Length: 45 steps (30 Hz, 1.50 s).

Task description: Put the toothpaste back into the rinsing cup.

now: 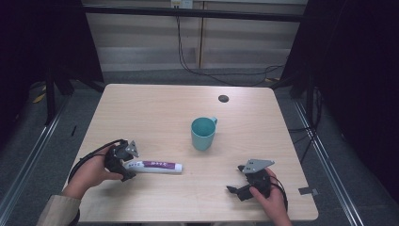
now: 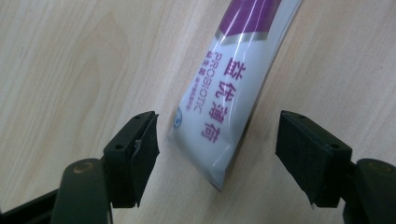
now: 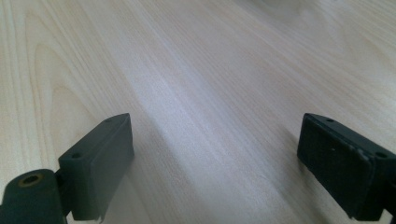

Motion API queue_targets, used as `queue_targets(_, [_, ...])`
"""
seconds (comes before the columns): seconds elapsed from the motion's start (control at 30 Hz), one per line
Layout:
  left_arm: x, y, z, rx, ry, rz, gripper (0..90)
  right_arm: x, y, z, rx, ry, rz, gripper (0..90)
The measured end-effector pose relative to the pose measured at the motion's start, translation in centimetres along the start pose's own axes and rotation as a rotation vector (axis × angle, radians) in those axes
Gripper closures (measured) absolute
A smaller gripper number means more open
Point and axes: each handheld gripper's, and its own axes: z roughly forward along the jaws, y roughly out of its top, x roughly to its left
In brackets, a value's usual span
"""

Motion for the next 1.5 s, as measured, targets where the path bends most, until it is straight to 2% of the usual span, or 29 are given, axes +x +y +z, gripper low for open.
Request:
queue_targets(0.13, [0.0,0.9,0.1,0.021,-0.006,0.022,31.2,0.0,0.0,0.0,-0.001,0.002,0.001,10.2])
queue_targets(0.23, [0.1,1.7,0.1,0.051,-0.009,0.054,32.2,0.0,0.0,0.0,-0.001,0.002,0.001,10.2])
queue_targets(0.3, [0.2,2.2,0.2,0.054,-0.025,0.076,34.4,0.0,0.0,0.0,-0.001,0.002,0.001,10.3])
queue_targets(0.33, [0.2,2.5,0.3,0.051,-0.015,0.084,34.7,0.0,0.0,0.0,-0.001,0.002,0.002,10.2])
queue_targets(0.47, [0.3,3.4,0.6,0.071,-0.039,0.100,36.0,0.0,0.0,0.0,-0.001,0.003,0.001,10.2])
queue_targets(0.57, [0.3,3.8,1.0,0.073,-0.032,0.113,38.3,0.0,0.0,0.0,-0.001,0.002,0.001,10.3])
queue_targets(0.6, [0.3,3.9,1.0,0.079,-0.043,0.118,38.6,0.0,0.0,0.0,-0.001,0.002,0.001,10.2])
queue_targets(0.67, [0.3,4.1,1.2,0.063,-0.047,0.124,40.1,0.0,0.0,0.0,-0.001,0.003,0.002,10.3])
queue_targets(0.9, [0.1,4.3,1.8,0.074,-0.091,0.127,50.4,0.0,0.0,0.0,-0.001,0.003,0.001,10.2])
queue_targets(1.0, [0.2,4.4,1.9,0.075,-0.088,0.135,51.0,0.0,0.0,0.0,0.000,0.001,0.001,10.2])
queue_targets(1.13, [0.0,4.6,1.9,0.096,-0.099,0.134,53.4,0.0,0.0,0.0,-0.001,0.003,0.001,10.3])
queue_targets(1.27, [-0.4,4.9,1.8,0.137,-0.108,0.153,58.3,0.0,0.0,0.0,-0.001,0.003,0.002,10.2])
queue_targets(1.37, [-0.7,5.1,1.8,0.153,-0.106,0.135,61.3,0.0,0.0,0.0,0.000,0.000,0.001,10.2])
queue_targets(1.43, [-0.8,5.0,1.8,0.142,-0.112,0.114,63.8,0.0,0.0,0.0,0.000,0.000,0.001,10.2])
queue_targets(1.47, [-0.7,4.9,1.7,0.137,-0.114,0.121,65.0,0.0,0.0,0.0,-0.001,0.003,0.001,10.2])
queue_targets(1.5, [-0.7,4.8,1.7,0.129,-0.121,0.104,66.6,0.0,0.0,0.0,-0.001,0.003,0.001,10.2])
